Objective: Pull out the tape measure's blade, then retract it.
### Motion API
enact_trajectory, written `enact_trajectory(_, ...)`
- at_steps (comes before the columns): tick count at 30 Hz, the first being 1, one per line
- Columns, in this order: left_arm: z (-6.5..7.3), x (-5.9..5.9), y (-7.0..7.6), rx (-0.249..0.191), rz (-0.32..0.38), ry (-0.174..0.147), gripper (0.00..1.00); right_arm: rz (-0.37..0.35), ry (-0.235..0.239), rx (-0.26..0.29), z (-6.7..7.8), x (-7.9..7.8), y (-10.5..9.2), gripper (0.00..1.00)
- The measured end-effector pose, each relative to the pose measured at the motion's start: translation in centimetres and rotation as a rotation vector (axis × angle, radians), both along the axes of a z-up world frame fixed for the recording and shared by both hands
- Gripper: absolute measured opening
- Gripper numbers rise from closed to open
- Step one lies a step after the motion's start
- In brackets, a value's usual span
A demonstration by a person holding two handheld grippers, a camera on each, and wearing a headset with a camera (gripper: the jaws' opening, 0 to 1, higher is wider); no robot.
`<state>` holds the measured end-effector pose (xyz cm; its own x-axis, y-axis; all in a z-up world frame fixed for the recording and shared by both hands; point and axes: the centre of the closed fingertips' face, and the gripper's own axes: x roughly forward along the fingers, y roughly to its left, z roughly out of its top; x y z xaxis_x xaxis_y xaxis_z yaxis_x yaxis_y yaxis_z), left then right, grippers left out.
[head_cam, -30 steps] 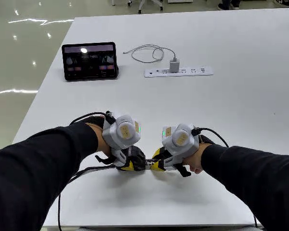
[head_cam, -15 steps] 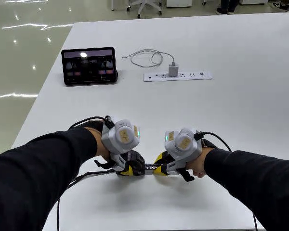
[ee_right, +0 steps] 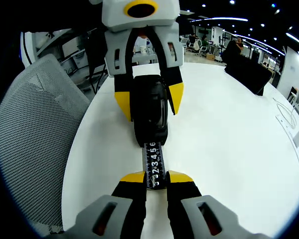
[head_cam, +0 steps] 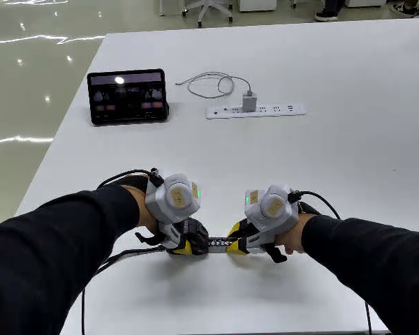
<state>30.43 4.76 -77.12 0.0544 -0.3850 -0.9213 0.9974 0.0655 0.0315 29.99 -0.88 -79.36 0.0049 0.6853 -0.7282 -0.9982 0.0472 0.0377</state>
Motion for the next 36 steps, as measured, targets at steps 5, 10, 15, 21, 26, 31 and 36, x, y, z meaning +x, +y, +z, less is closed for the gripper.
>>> enact_trajectory(5,0.0,0.0,0.0,0.000,0.001,0.001,0.33,-0.010,0.007,0.002,0.0,0.0,-0.3,0.10)
enact_trajectory(10,0.0,0.0,0.0,0.000,0.003,0.002,0.33,-0.010,0.007,-0.003,-0.1,0.0,-0.5,0.10)
enact_trajectory(15,0.0,0.0,0.0,-0.002,0.007,0.003,0.33,-0.009,0.000,-0.008,-0.1,0.0,-0.7,0.10)
enact_trajectory(21,0.0,0.0,0.0,-0.003,0.010,0.005,0.33,-0.008,-0.001,-0.015,-0.1,0.1,-1.1,0.10)
enact_trajectory(26,0.1,0.0,0.0,-0.005,0.011,0.005,0.33,-0.010,0.000,-0.019,-0.1,0.2,-1.6,0.10)
enact_trajectory(31,0.0,0.0,0.0,-0.006,0.009,0.004,0.33,-0.008,-0.001,-0.025,-0.2,0.2,-2.2,0.10)
enact_trajectory(36,0.0,0.0,0.0,-0.007,0.009,0.004,0.33,-0.013,0.004,-0.027,-0.2,0.2,-2.9,0.10)
